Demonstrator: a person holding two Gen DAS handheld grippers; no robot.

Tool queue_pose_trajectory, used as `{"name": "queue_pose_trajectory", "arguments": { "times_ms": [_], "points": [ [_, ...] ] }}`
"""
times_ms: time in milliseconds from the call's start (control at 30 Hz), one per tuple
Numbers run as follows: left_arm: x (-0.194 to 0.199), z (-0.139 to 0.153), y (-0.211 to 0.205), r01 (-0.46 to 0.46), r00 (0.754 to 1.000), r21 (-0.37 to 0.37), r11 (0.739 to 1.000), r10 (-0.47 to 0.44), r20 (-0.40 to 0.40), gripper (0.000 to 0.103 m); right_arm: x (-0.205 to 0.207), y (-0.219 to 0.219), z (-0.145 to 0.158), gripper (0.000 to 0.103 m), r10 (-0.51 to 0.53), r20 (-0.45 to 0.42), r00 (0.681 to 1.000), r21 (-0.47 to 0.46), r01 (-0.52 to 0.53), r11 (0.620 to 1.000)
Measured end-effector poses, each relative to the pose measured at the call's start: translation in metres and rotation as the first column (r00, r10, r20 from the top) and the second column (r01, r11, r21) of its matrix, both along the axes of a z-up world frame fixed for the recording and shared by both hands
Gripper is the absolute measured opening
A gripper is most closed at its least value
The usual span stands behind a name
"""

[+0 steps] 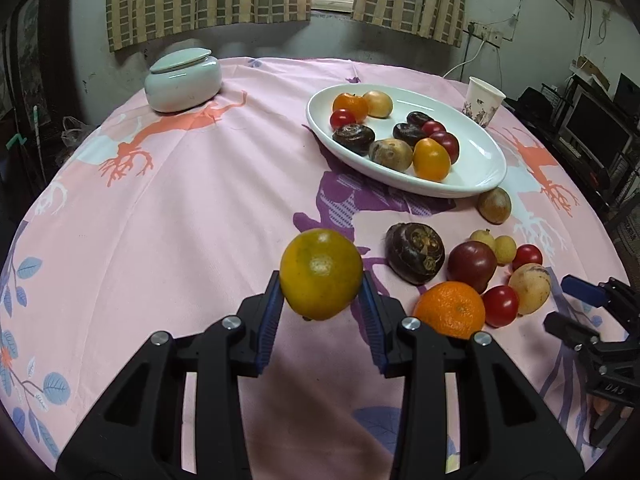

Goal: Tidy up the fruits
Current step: 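Grasp a yellow citrus with the left gripper while the right gripper grasps the striped pepino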

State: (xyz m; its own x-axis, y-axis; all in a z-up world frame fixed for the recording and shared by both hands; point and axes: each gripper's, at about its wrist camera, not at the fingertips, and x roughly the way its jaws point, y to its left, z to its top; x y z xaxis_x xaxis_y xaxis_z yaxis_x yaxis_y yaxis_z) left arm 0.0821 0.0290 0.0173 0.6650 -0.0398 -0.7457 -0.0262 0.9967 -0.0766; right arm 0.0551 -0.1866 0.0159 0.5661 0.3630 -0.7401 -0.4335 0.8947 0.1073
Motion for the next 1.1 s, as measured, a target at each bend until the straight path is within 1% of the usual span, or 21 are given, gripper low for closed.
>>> {"name": "queue_pose_trajectory", "arguments": {
  "times_ms": [67,100,133,167,200,300,333,400,467,533,600,633,833,1100],
  "points": [
    [-0.002,0.002,0.002,0.007,1.0,0.002,1.0,-0.007,0.011,0.039,0.003,0.004,-0.002,0.061,-0.02,-0.017,1.0,-0.005,0.02,1.0],
    [-0.003,0.003,0.003,0.014,0.999,0.002,1.0,-0.014,0.031,0.039,0.004,0.005,-0.003,0.061,-0.029,-0.02,0.999,-0.014,0.028,1.0],
    [-0.002,0.002,0.003,0.007,0.999,0.019,1.0,-0.007,0.038,0.039,0.005,0.008,-0.003,0.061,-0.034,-0.025,0.999,-0.027,0.033,0.999],
    [-0.001,0.0,0.003,-0.005,1.0,0.04,0.999,0.003,0.029,0.039,0.006,0.01,-0.003,0.061,-0.038,-0.027,0.999,-0.041,0.037,0.998],
    [0.001,-0.003,0.003,-0.005,1.0,0.04,0.999,0.005,0.014,0.039,0.007,0.013,-0.002,0.061,-0.044,-0.028,0.999,-0.051,0.042,0.998],
    [0.003,-0.008,0.005,0.009,0.999,-0.008,1.0,-0.009,-0.032,0.039,0.014,0.018,0.0,0.061,-0.081,-0.057,0.995,-0.067,0.077,0.995],
    [0.003,-0.008,0.005,0.015,0.999,-0.016,1.0,-0.016,-0.037,0.039,0.017,0.021,0.0,0.061,-0.092,-0.07,0.993,-0.068,0.087,0.994],
    [0.001,-0.008,0.003,0.021,0.999,-0.01,1.0,-0.022,-0.033,0.039,0.023,0.03,-0.003,0.061,-0.113,-0.106,0.988,-0.096,0.103,0.99],
    [0.0,-0.008,0.001,0.025,0.999,-0.003,1.0,-0.025,-0.026,0.039,0.026,0.035,-0.005,0.061,-0.144,-0.114,0.983,-0.117,0.131,0.985],
    [-0.001,-0.008,0.001,0.026,0.999,-0.009,1.0,-0.026,-0.027,0.039,0.027,0.033,-0.009,0.061,-0.166,-0.112,0.98,-0.097,0.155,0.983],
    [0.0,-0.009,0.001,0.025,0.999,-0.012,1.0,-0.026,-0.032,0.039,0.028,0.03,-0.016,0.061,-0.167,-0.124,0.978,-0.077,0.158,0.984],
    [0.0,-0.009,0.001,0.026,0.999,-0.01,1.0,-0.026,-0.035,0.039,0.027,0.029,-0.016,0.061,-0.163,-0.11,0.98,-0.068,0.156,0.985],
    [0.001,-0.012,-0.003,0.035,0.998,-0.005,0.999,-0.035,-0.047,0.039,0.028,0.031,-0.018,0.061,-0.155,-0.068,0.985,-0.054,0.152,0.987],
    [0.0,-0.015,-0.006,0.037,0.998,0.009,0.999,-0.037,-0.048,0.039,0.029,0.031,-0.018,0.062,-0.165,-0.068,0.984,-0.048,0.162,0.986]
  ]
}}
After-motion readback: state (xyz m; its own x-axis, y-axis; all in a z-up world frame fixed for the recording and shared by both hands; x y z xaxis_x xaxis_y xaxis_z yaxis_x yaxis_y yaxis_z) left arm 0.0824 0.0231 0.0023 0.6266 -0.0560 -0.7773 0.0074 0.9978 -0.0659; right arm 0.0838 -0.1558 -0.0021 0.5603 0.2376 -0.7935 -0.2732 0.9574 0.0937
